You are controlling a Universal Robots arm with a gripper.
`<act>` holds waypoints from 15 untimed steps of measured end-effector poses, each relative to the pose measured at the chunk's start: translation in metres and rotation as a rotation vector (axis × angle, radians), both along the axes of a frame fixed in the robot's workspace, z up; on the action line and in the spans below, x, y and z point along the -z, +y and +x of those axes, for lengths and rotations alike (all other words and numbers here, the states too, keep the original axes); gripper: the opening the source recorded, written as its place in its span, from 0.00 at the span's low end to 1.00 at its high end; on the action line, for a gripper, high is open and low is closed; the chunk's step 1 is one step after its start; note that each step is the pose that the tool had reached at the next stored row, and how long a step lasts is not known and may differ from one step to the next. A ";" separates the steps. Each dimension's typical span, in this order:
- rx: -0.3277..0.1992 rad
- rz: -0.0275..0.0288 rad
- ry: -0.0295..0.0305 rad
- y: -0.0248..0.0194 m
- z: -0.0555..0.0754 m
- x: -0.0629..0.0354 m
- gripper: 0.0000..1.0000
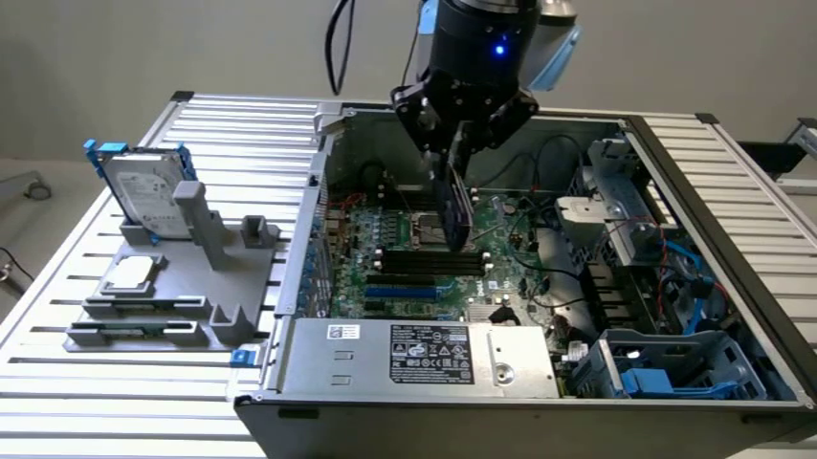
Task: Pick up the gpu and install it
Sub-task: 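Insert the gpu into the slot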
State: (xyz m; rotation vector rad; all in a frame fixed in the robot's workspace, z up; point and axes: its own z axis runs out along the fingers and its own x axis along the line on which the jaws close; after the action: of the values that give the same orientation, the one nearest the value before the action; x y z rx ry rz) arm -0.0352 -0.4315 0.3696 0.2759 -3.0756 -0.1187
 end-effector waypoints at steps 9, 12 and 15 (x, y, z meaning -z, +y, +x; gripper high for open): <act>-0.164 -0.0013 -0.0002 -0.0001 0.000 0.0004 0.26; -0.211 -0.0076 -0.0016 0.0001 0.000 -0.0054 0.26; -0.267 -0.0076 -0.0022 0.0001 0.000 -0.0082 0.26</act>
State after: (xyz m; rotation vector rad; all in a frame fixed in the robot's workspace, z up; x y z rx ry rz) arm -0.0355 -0.4314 0.3778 0.6807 -3.0043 -0.0948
